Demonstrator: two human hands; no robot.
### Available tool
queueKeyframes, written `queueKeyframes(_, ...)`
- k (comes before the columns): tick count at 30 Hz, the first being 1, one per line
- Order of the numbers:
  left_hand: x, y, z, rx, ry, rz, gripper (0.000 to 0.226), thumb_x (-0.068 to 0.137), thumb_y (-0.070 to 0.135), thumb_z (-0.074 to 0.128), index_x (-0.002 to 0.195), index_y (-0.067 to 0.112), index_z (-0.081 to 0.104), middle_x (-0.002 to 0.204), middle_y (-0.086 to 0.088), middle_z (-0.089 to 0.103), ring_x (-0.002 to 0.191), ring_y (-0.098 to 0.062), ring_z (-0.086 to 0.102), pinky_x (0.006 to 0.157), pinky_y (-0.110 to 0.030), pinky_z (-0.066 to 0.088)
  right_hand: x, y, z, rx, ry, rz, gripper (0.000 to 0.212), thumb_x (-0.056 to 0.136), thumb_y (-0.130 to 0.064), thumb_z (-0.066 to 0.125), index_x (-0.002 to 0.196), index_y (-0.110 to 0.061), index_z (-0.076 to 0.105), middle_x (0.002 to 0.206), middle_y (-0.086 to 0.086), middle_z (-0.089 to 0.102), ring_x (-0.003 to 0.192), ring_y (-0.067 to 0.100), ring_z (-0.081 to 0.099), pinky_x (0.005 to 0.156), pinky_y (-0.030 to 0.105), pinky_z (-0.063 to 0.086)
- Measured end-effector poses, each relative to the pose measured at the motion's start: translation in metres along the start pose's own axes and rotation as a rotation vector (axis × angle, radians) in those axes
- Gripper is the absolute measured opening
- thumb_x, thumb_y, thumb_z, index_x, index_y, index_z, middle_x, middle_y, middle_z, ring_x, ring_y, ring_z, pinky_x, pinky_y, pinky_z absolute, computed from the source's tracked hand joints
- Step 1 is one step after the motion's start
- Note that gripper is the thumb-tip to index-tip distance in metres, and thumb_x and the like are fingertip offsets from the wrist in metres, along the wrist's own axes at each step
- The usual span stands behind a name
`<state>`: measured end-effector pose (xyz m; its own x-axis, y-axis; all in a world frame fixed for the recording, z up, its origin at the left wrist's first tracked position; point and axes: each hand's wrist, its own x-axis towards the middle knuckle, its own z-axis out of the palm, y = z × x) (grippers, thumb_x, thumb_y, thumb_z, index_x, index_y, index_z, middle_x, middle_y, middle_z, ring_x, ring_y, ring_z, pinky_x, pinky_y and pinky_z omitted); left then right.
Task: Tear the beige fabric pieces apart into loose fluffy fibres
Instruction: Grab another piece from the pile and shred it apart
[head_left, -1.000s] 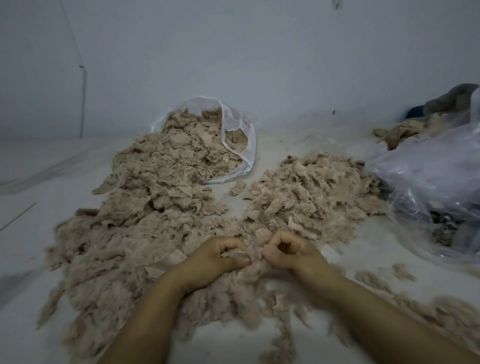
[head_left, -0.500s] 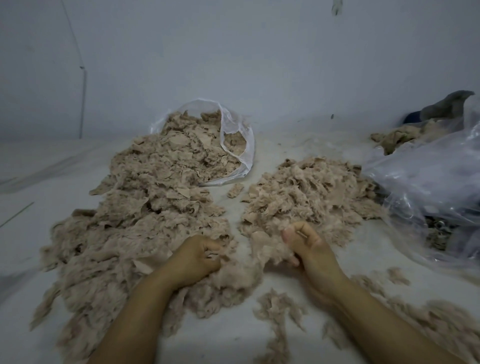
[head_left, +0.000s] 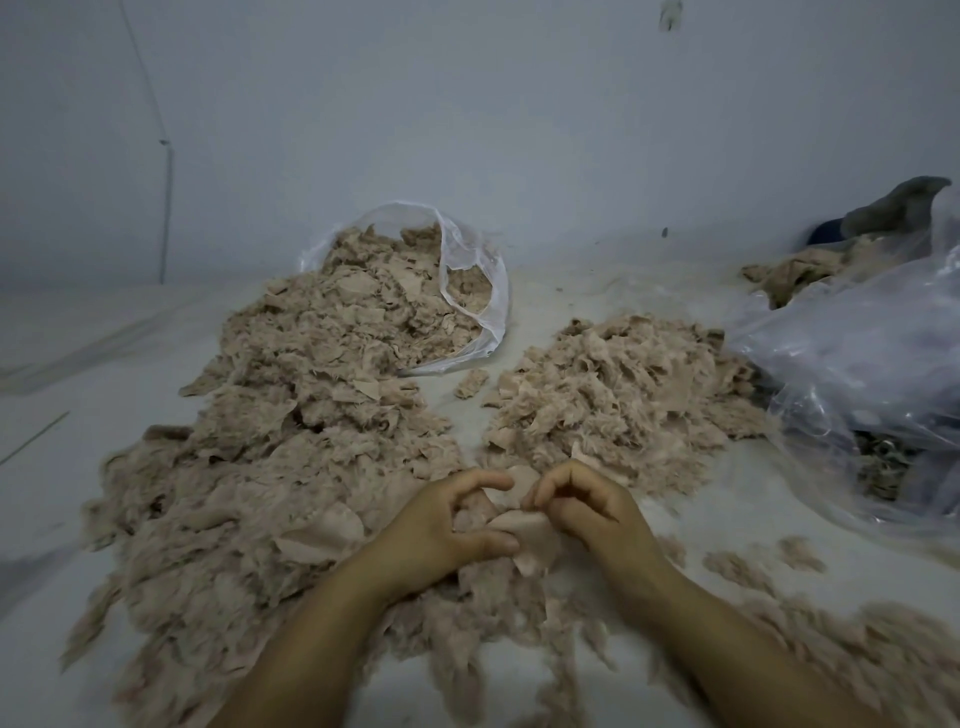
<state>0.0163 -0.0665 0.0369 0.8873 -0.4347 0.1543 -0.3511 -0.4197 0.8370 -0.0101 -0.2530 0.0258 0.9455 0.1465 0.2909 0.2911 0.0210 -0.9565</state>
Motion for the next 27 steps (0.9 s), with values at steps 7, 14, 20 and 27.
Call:
queueKeyframes(7, -0.001, 0.002, -0.002, -0.101, 0.076, 0.027, 0.039, 0.067, 0.016, 0.083, 0.097, 0.030, 0.062, 0.074, 0.014, 0.068, 0.081, 0.003, 0.062, 0.075, -0.006, 0.042, 0.001, 0.001, 0.003, 0.179, 0.069, 0.277, 0.016, 0.077, 0.000, 0.072, 0.089, -0.005, 0.063, 0.068, 0.010, 0.063, 0.057, 0.017, 0.060, 0.055, 0.025, 0.051)
queueKeyframes(14, -0.004, 0.000, -0.014, -0.216, 0.028, -0.027, 0.020, 0.083, 0.004, 0.068, 0.093, 0.021, 0.066, 0.071, 0.014, 0.065, 0.078, -0.010, 0.062, 0.081, -0.029, 0.049, 0.004, -0.001, 0.003, 0.183, 0.101, 0.277, 0.027, 0.078, 0.004, 0.070, 0.096, -0.012, 0.058, 0.062, -0.001, 0.067, 0.062, 0.009, 0.065, 0.075, 0.030, 0.046)
queueKeyframes(20, -0.012, -0.001, -0.033, -0.212, -0.001, -0.113, 0.019, 0.084, -0.001, 0.066, 0.084, 0.019, 0.068, 0.082, 0.014, 0.067, 0.092, 0.006, 0.063, 0.071, -0.014, 0.051, 0.004, -0.007, -0.018, 0.175, 0.130, 0.231, 0.025, 0.081, 0.007, 0.065, 0.099, -0.007, 0.055, 0.061, 0.002, 0.062, 0.057, 0.010, 0.062, 0.057, 0.018, 0.049)
queueKeyframes(27, -0.002, 0.008, 0.002, 0.031, 0.011, -0.018, 0.037, 0.071, 0.038, 0.079, 0.102, 0.042, 0.061, 0.100, 0.024, 0.063, 0.094, 0.010, 0.058, 0.075, -0.004, 0.041, 0.002, -0.003, 0.001, 0.034, -0.027, 0.226, 0.041, 0.079, -0.008, 0.074, 0.111, -0.023, 0.054, 0.082, 0.014, 0.068, 0.073, 0.022, 0.065, 0.064, 0.027, 0.051)
